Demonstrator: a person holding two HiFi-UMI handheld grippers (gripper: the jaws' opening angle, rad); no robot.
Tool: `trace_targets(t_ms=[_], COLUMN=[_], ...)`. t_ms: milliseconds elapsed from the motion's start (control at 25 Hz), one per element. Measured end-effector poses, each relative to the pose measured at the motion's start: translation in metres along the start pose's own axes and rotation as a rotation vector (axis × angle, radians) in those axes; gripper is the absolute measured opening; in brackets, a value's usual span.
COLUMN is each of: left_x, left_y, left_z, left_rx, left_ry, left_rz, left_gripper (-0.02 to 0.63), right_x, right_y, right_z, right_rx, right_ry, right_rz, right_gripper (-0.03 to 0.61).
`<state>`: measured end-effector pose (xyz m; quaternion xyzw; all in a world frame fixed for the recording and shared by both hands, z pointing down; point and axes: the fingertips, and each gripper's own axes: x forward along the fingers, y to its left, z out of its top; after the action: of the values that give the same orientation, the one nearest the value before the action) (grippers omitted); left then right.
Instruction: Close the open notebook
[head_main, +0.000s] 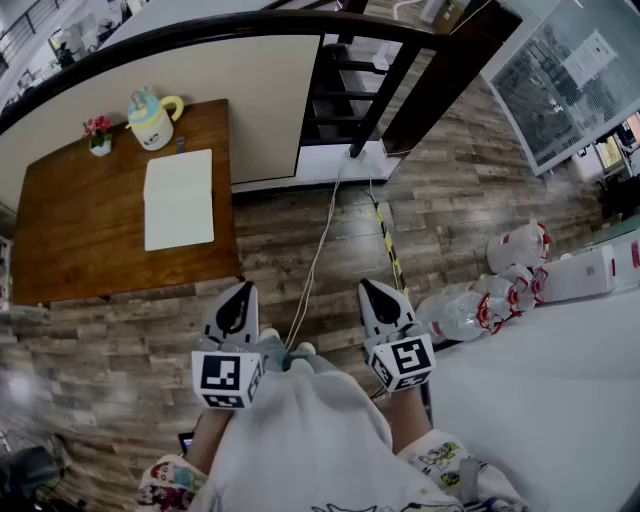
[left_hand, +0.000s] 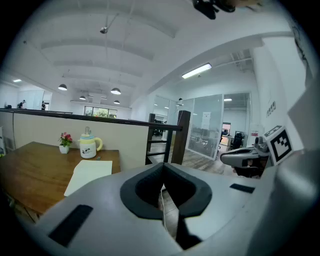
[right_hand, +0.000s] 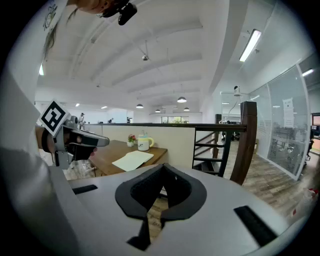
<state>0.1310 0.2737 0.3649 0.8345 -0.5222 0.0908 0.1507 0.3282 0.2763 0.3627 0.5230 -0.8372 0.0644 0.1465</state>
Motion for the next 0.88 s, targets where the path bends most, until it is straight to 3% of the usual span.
trace_targets(t_ms=[320, 600, 800, 880], left_x=[0.014, 0.023, 0.029, 0.031], left_y=[0.011, 0.009, 0.001, -0.004], left_z=[0.01, 0.012, 0.013, 0.013], left_rx=[0.003, -0.024, -0.037, -0.041], left_ry=[-0.022, -0.041, -0.059, -0.062], left_rz=[0.027, 0.045, 0.068, 0.073], left_gripper=[0.003, 0.005, 0.019, 0.091], right_x=[0.011, 0.015, 0.016, 0.013], right_y=[-0.008, -0.013, -0.017, -0.02], right_z=[0.01, 0.01, 0.007, 0.007], right_rx=[-0.014, 0.003, 0.032, 0.04], right_ry=[-0.024, -0.034, -0.046, -0.048], right_rz=[-0.017, 0.032, 0.095, 0.114], right_gripper=[0.0, 0.005, 0.094, 0.114])
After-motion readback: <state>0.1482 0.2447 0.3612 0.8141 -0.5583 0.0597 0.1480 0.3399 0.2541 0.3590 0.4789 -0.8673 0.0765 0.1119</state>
